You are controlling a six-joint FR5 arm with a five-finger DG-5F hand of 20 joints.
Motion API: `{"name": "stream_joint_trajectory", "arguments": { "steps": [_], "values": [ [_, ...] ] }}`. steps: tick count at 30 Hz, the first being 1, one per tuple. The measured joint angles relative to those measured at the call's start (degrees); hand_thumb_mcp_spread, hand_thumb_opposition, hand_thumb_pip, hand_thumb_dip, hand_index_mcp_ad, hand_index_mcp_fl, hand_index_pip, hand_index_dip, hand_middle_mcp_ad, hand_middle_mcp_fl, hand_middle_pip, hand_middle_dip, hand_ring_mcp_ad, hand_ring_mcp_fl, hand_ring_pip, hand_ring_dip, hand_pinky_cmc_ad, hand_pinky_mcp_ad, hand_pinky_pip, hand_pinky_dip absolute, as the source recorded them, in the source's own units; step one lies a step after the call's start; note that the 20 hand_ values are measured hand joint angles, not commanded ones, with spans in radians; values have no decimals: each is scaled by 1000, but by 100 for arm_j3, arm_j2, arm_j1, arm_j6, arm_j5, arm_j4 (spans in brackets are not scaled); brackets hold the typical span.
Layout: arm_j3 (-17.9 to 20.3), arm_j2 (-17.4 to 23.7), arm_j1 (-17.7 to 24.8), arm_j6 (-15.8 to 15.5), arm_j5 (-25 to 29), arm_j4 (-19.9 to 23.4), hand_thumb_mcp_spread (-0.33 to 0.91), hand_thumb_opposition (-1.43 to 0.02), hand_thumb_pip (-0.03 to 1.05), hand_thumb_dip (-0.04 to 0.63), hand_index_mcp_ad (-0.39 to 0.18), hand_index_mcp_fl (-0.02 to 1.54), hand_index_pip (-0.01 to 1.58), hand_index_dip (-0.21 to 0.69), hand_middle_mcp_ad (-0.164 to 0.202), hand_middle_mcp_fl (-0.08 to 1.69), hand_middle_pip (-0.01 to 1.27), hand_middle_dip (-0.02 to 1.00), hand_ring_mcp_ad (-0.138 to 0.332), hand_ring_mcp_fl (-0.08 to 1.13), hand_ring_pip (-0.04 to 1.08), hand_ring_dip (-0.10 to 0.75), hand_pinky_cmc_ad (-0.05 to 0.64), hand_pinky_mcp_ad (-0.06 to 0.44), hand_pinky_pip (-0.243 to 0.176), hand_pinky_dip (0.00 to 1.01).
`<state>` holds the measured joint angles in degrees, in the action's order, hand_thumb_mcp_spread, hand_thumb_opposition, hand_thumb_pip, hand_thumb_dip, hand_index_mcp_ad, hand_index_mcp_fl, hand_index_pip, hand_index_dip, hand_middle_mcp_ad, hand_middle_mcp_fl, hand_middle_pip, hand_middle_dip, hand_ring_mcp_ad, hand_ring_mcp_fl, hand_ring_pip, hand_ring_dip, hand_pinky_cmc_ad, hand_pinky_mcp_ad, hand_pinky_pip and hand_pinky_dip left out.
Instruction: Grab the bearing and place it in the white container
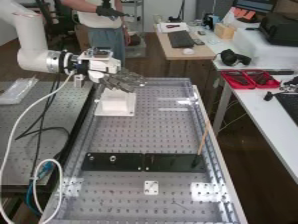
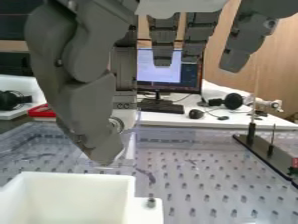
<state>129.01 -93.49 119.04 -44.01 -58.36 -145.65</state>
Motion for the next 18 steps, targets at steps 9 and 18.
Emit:
{"name": "stream_joint_trajectory", "arguments": {
  "steps": [9,18],
  "values": [
    [60,-77,337,269,471,-70,473,-974,565,302,-106,316,1440,164,80,10,136,195,112,0,99,82,328,281,-44,176],
    [74,-206,445,314,446,-7,473,-972,565,302,-110,316,1440,164,80,10,136,195,112,0,101,82,328,281,-44,176]
  ]
}}
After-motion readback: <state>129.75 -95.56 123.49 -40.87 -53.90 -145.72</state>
